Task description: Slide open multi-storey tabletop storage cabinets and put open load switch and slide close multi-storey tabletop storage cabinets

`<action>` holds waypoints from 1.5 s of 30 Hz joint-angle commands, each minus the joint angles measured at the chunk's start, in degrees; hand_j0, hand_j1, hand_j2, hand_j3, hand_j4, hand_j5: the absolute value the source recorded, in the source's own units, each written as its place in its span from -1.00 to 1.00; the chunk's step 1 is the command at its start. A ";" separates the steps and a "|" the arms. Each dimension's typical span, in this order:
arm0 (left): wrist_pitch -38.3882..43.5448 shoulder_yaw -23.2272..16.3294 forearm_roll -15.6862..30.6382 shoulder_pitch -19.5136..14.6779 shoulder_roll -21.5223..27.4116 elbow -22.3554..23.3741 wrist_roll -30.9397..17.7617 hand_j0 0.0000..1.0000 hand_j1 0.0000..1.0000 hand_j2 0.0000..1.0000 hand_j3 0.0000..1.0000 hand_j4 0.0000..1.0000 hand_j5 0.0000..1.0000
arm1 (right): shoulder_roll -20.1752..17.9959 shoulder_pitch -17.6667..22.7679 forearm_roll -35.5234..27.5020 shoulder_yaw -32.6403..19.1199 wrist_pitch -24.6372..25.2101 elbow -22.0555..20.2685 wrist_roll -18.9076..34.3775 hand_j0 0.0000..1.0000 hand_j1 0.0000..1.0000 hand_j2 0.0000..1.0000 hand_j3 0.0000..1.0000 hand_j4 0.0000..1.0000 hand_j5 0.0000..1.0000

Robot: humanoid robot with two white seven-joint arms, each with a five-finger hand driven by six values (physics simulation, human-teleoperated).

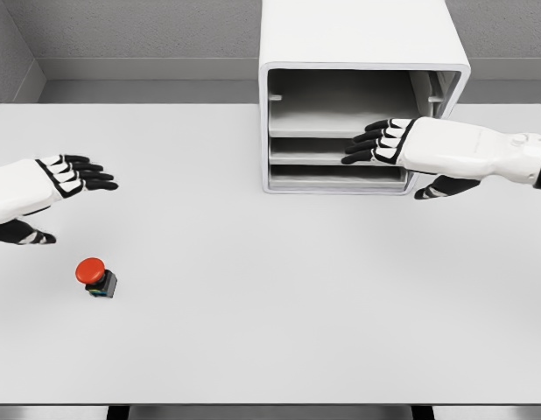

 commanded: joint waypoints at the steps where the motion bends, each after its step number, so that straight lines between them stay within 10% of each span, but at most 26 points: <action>1: 0.09 -1.10 5.66 0.35 1.95 0.31 -0.52 1.00 1.00 1.00 1.00 1.00 1.00 | 0.01 0.00 -0.36 0.04 0.13 -0.02 0.05 1.00 1.00 1.00 1.00 1.00 1.00; 23: 0.09 -7.26 -6.47 2.73 -1.74 0.22 -0.43 1.00 1.00 1.00 1.00 1.00 1.00 | 5.63 -2.02 -0.36 2.41 0.13 0.33 4.09 1.00 1.00 1.00 1.00 1.00 1.00; 32: 0.09 -8.14 -3.21 2.81 -1.83 0.83 0.10 1.00 1.00 1.00 1.00 1.00 1.00 | 6.95 -4.22 -0.45 2.23 0.13 0.69 6.90 1.00 1.00 1.00 1.00 1.00 1.00; 45: 0.09 -9.63 -4.45 2.46 -2.62 1.19 0.01 0.88 0.88 0.88 0.88 0.88 0.88 | 7.83 -6.24 -4.75 2.15 15.70 1.74 10.17 1.00 1.00 1.00 1.00 1.00 1.00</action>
